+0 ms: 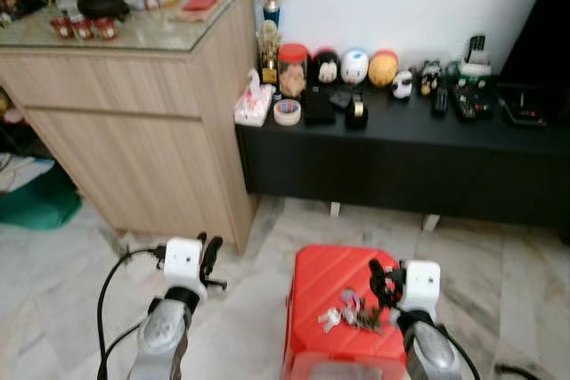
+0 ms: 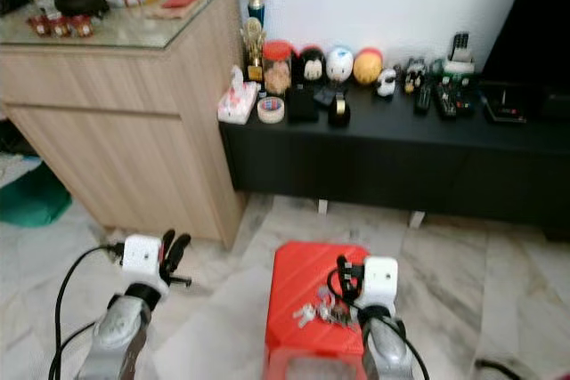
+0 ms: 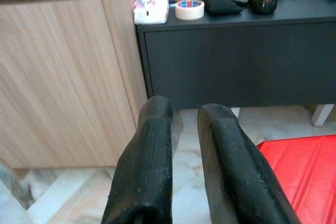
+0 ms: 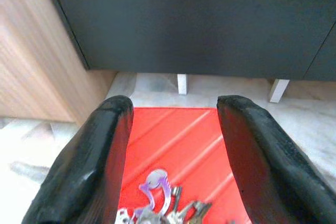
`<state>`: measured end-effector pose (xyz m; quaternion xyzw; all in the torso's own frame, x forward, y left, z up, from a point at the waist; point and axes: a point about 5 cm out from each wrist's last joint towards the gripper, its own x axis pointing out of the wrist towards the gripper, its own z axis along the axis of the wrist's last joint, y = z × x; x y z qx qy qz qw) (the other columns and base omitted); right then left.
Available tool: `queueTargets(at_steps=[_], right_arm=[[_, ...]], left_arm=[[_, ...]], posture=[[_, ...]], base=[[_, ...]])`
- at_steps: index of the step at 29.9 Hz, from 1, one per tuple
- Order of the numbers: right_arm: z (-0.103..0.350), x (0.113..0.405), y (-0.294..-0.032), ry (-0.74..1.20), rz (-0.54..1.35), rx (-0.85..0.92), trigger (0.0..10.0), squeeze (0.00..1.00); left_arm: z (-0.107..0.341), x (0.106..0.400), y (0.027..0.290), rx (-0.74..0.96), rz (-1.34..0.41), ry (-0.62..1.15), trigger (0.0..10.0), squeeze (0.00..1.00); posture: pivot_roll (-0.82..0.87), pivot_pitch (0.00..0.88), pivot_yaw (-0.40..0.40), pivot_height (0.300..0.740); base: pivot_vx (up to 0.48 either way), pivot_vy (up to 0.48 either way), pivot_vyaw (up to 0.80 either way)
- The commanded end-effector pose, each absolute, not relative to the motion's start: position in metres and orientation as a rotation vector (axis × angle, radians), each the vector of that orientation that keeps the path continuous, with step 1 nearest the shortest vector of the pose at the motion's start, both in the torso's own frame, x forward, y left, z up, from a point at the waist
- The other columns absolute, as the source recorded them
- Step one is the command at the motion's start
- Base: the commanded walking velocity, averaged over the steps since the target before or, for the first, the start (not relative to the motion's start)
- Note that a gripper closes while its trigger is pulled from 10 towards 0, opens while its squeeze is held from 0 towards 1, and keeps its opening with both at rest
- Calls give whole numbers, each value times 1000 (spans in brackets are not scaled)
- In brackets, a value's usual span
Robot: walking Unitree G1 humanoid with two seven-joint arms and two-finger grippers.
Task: Hang keys on a hook
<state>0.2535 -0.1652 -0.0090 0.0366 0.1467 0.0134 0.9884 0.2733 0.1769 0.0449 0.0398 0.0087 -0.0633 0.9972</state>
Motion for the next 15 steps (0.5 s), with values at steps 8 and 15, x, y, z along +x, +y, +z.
queueTargets(at_steps=[8,15], right_arm=[[-10,258,-159,342,48,68,10000,0],[-6,259,-157,314,59,83,10000,0]], left_arm=[[48,276,181,73,-98,36,10000,0],[49,277,179,57,-108,46,10000,0]], posture=[[-68,0,36,658],[-69,0,41,648]], base=[[0,0,0],[0,0,0]])
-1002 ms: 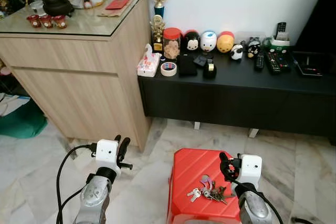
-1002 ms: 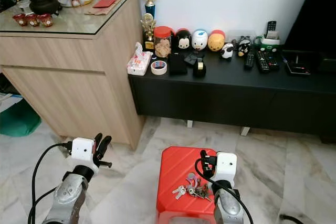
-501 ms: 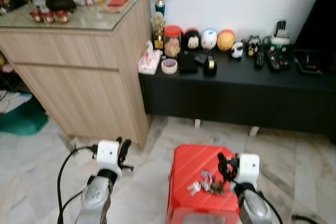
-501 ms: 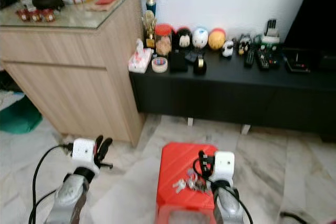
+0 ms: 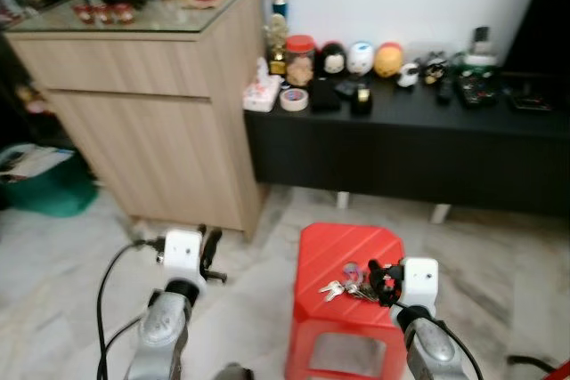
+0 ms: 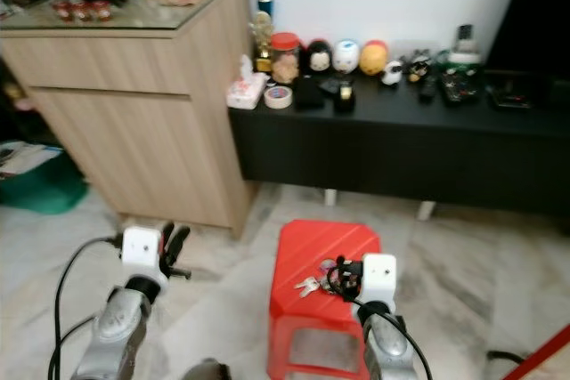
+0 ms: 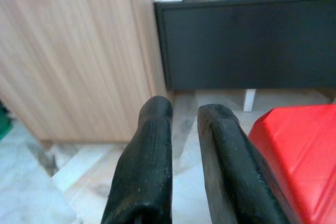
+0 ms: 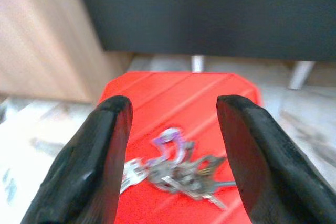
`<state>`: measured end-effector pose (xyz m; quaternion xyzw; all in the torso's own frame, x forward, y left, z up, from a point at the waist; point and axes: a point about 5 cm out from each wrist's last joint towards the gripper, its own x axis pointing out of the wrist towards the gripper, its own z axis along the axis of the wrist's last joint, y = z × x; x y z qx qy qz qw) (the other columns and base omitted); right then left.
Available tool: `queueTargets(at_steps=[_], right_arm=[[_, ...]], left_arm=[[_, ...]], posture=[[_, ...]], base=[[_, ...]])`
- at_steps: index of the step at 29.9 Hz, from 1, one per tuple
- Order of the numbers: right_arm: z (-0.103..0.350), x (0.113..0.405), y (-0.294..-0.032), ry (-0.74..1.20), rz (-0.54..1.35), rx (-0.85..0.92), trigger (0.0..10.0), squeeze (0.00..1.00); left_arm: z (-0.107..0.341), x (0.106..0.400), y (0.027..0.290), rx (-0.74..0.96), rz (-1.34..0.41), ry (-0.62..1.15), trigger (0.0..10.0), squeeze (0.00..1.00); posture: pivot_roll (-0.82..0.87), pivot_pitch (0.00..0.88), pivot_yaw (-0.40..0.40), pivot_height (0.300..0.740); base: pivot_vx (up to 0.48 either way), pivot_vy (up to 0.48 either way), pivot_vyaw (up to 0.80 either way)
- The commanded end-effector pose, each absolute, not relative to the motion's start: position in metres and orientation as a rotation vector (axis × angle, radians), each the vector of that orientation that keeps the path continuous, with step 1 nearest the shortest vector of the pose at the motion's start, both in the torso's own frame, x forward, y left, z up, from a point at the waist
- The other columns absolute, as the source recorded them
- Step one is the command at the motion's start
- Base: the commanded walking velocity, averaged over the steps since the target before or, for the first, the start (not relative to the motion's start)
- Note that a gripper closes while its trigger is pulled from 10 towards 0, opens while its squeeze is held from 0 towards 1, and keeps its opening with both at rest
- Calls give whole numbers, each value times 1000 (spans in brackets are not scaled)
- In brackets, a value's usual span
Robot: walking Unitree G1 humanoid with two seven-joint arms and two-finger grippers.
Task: Hang keys on a hook
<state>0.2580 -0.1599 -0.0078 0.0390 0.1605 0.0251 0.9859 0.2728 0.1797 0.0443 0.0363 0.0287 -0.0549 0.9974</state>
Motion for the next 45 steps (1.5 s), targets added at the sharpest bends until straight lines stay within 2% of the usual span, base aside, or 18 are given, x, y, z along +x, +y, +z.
queueTargets(at_steps=[1,30,45], right_arm=[[-6,259,-157,314,60,83,10000,0],[-7,261,-152,333,95,83,10000,0],[-9,261,-152,337,79,116,10000,0]], left_arm=[[49,277,179,56,-108,46,10000,0],[43,285,173,42,-140,97,10000,0],[31,287,178,13,-134,133,10000,0]], posture=[[-69,0,41,648],[-65,0,41,648],[-66,0,47,648]], base=[[0,0,0],[0,0,0],[37,0,91]])
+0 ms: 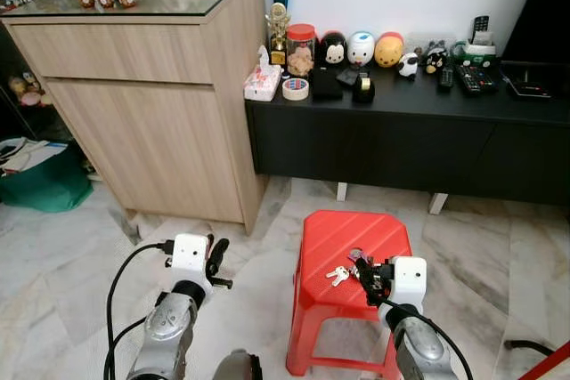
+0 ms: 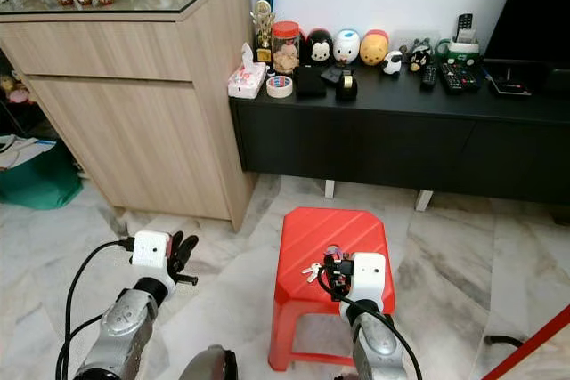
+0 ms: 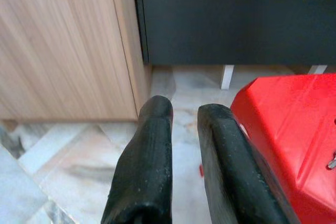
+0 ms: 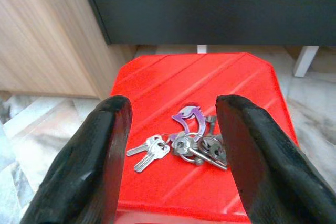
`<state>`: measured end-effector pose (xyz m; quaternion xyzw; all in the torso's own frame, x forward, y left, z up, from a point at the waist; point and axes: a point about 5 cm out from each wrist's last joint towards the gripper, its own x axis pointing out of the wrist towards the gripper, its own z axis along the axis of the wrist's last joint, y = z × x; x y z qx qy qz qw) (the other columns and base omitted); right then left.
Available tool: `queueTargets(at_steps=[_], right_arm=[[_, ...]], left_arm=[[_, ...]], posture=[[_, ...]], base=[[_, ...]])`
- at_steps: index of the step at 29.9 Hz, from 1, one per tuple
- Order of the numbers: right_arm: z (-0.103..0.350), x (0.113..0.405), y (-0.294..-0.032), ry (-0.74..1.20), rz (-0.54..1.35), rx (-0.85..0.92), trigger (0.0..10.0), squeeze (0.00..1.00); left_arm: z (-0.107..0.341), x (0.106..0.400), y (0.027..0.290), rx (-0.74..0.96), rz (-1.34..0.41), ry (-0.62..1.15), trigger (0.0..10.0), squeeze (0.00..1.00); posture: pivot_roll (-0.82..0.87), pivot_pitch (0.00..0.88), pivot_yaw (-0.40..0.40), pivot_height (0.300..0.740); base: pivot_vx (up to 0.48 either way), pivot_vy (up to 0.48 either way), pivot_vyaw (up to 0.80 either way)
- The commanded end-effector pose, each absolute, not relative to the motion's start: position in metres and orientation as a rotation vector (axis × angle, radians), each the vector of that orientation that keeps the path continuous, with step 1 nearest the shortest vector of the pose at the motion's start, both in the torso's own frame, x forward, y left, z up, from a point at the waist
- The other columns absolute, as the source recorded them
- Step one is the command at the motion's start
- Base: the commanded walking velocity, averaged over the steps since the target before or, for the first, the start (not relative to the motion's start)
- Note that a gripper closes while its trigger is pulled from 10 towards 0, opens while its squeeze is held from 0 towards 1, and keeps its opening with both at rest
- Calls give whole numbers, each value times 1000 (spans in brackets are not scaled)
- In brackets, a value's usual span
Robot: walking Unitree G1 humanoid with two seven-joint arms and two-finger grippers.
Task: Hang keys on a hook
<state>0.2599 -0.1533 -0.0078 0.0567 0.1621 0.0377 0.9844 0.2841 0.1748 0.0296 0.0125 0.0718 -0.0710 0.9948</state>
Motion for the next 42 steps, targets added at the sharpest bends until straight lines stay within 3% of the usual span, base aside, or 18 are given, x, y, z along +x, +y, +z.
queueTargets(at_steps=[1,23,33,42], right_arm=[[-9,261,-152,337,79,116,10000,0],[-11,260,-154,345,66,136,10000,0],[-13,259,-159,358,48,134,10000,0],[-12,264,-179,385,9,103,10000,0]], left_arm=[[31,287,178,13,-134,133,10000,0],[30,291,179,31,-142,127,10000,0],[25,289,179,25,-155,151,10000,0],[18,288,182,21,-153,196,10000,0]], posture=[[-66,0,47,648],[-60,0,52,648],[-57,0,54,648],[-54,0,55,648]], base=[[296,0,0],[308,0,66],[0,0,0],[0,0,0]])
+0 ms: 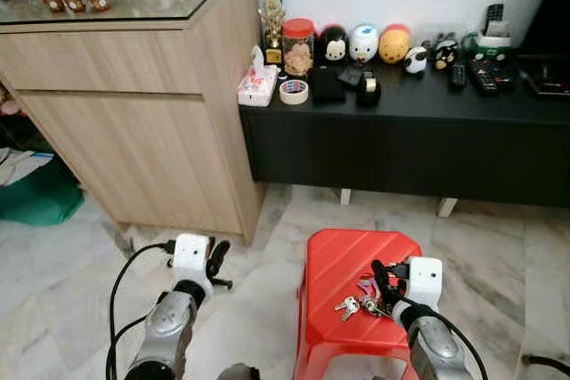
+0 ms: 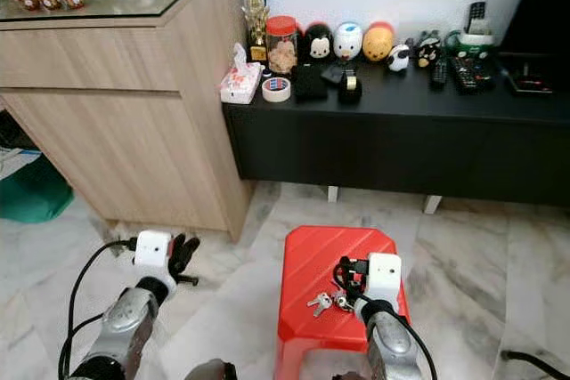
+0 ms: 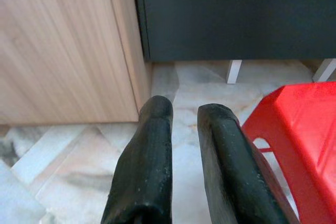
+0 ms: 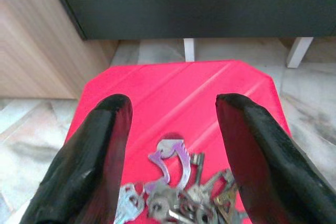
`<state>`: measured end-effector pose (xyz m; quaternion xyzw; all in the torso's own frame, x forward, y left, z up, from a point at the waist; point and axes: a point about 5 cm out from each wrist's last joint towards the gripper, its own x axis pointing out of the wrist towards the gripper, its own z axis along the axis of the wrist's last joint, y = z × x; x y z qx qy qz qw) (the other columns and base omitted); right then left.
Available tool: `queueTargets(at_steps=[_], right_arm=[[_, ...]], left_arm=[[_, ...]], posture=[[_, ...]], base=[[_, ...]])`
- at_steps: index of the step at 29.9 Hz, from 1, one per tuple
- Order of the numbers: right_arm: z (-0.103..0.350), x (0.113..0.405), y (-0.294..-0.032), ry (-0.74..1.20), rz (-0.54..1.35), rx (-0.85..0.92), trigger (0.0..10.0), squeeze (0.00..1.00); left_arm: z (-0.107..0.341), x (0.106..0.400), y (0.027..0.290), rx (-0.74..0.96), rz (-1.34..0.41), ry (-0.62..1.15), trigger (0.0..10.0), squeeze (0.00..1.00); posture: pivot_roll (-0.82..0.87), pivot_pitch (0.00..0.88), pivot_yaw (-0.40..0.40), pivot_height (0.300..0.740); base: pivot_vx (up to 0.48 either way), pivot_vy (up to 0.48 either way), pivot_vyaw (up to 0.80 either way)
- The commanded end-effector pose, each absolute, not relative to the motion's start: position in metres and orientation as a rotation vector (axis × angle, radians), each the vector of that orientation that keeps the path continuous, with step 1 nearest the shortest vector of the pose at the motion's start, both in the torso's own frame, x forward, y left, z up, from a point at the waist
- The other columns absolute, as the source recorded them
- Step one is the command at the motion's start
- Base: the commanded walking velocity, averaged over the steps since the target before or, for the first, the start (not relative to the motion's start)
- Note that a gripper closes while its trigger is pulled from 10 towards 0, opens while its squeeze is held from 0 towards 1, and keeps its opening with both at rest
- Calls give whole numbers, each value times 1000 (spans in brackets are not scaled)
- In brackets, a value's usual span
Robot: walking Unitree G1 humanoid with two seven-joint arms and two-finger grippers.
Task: Hang keys on a hook
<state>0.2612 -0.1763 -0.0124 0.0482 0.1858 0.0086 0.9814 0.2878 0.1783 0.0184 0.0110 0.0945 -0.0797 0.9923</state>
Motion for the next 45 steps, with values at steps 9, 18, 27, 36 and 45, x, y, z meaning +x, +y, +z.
queueTargets(at_steps=[9,18,27,36,45], right_arm=[[-11,265,-175,380,16,100,10000,0],[-12,264,-169,372,41,87,10000,0],[-11,266,-169,371,35,102,10000,0],[-12,266,-170,377,31,108,10000,0],[-20,260,-177,442,40,97,10000,259]], left_arm=[[16,289,188,20,-149,216,10000,0],[10,286,193,15,-139,258,10000,0],[6,282,193,11,-136,278,10000,0],[2,279,197,1,-129,302,10000,0],[2,278,194,6,-136,284,10000,0]], posture=[[-54,0,55,648],[-55,0,57,648],[-59,0,58,648],[-61,0,61,648],[-58,0,62,648]], base=[[55,0,0],[247,0,237],[246,0,0],[27,0,0],[0,0,0]])
